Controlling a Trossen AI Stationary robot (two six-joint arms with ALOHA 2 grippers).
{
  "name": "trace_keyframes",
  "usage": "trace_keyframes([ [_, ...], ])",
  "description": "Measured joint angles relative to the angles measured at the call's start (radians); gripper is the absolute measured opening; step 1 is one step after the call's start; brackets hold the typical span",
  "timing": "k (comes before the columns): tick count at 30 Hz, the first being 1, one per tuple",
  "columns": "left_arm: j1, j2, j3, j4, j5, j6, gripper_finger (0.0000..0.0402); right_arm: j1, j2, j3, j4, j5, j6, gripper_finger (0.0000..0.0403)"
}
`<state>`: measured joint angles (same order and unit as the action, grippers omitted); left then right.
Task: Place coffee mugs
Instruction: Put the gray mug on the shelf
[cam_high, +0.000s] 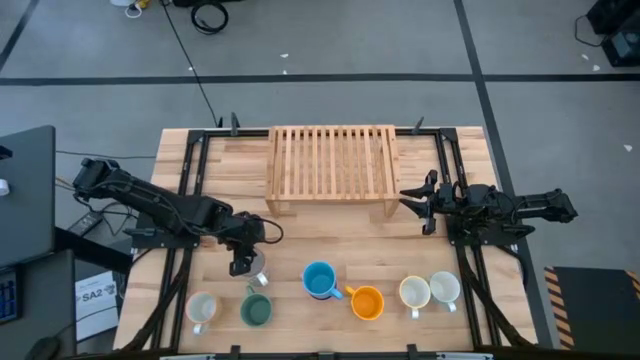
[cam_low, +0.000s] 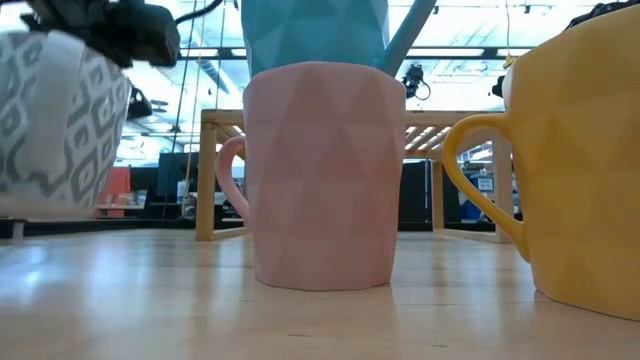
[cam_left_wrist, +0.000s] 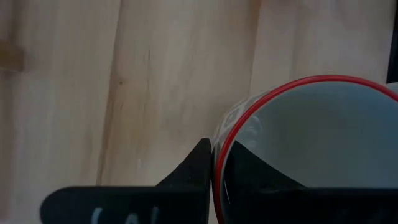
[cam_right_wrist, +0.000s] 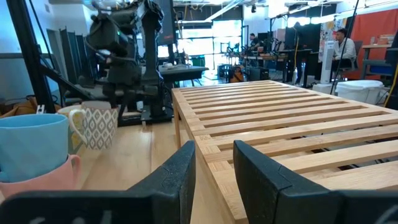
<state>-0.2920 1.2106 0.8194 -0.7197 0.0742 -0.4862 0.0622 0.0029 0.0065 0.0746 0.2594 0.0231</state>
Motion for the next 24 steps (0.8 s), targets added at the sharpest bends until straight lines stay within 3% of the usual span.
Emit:
trace_keyframes([
  [6, 0.000, 0.000, 0.179, -0.152, 0.000, 0.007, 0.0034, 0.000, 0.000, 0.000, 0.000, 0.000, 0.000, 0.0114],
  [13, 0.019, 0.000, 0.387, -0.271, -0.008, 0.120, 0.0034, 0.000, 0.000, 0.000, 0.006, 0.000, 0.000, 0.0114],
  [24, 0.191, 0.000, 0.607, -0.305, -0.030, 0.348, 0.0034, 0.000, 0.000, 0.000, 0.006, 0.000, 0.000, 0.0114],
])
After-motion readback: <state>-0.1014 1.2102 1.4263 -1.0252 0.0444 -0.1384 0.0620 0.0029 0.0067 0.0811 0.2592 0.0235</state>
